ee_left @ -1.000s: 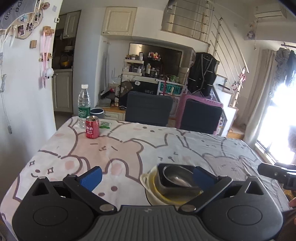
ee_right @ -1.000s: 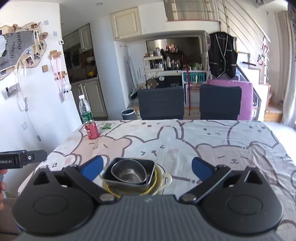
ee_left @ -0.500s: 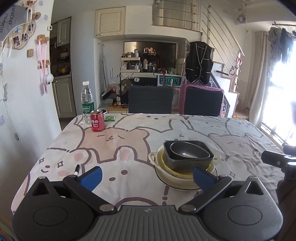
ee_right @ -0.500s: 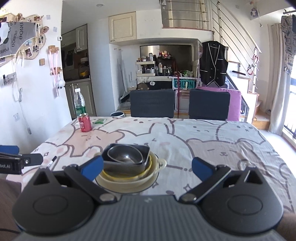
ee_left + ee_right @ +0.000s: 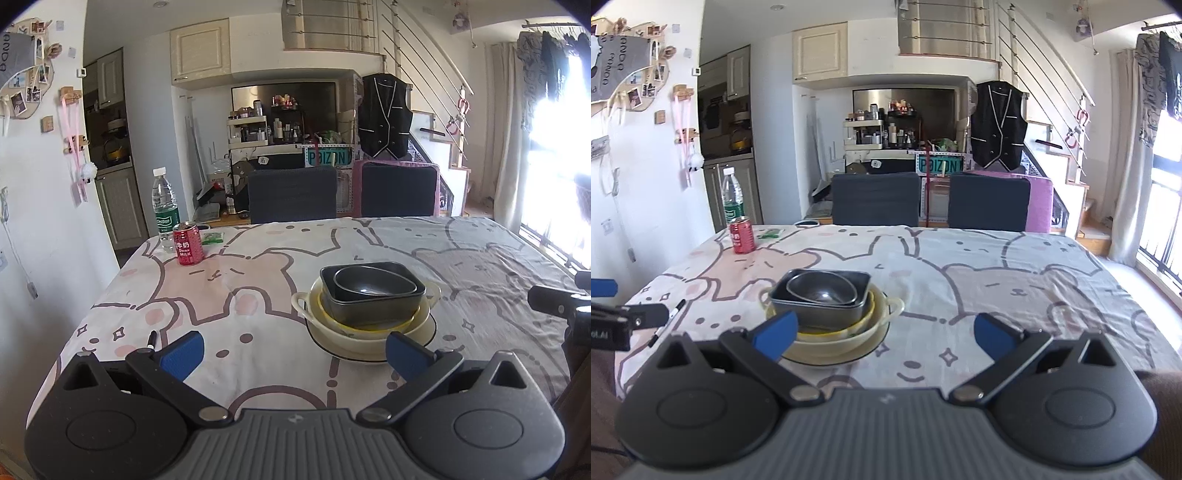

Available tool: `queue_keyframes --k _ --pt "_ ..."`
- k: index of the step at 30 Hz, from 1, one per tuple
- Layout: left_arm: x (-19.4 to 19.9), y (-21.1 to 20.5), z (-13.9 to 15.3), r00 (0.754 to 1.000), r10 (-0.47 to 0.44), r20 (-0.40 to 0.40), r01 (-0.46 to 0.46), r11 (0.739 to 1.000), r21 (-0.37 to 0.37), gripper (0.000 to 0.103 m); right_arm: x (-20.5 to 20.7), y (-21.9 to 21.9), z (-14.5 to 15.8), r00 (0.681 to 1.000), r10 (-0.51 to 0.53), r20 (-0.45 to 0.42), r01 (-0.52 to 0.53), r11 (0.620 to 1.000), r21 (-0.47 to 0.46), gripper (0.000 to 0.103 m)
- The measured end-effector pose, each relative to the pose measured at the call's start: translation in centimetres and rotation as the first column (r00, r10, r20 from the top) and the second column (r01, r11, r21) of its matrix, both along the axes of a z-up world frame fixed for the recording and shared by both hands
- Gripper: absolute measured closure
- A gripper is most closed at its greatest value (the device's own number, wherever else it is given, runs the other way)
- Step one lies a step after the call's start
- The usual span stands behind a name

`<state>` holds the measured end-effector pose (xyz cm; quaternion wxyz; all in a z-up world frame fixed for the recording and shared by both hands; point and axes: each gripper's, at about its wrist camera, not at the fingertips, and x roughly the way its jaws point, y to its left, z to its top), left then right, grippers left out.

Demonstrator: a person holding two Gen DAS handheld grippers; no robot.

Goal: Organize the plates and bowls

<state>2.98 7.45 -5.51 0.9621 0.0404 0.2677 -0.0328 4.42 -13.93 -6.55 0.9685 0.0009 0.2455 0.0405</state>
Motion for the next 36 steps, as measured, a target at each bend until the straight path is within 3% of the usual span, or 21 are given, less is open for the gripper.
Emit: queue_keyframes --k 36 --pt "0.0 -0.1 -0.3 1.0 0.003 -0.004 -0.003 1.0 -0.005 0.0 -0.3 1.2 -0.3 1.0 0.015 0.003 -0.014 0.999 -0.039 0.0"
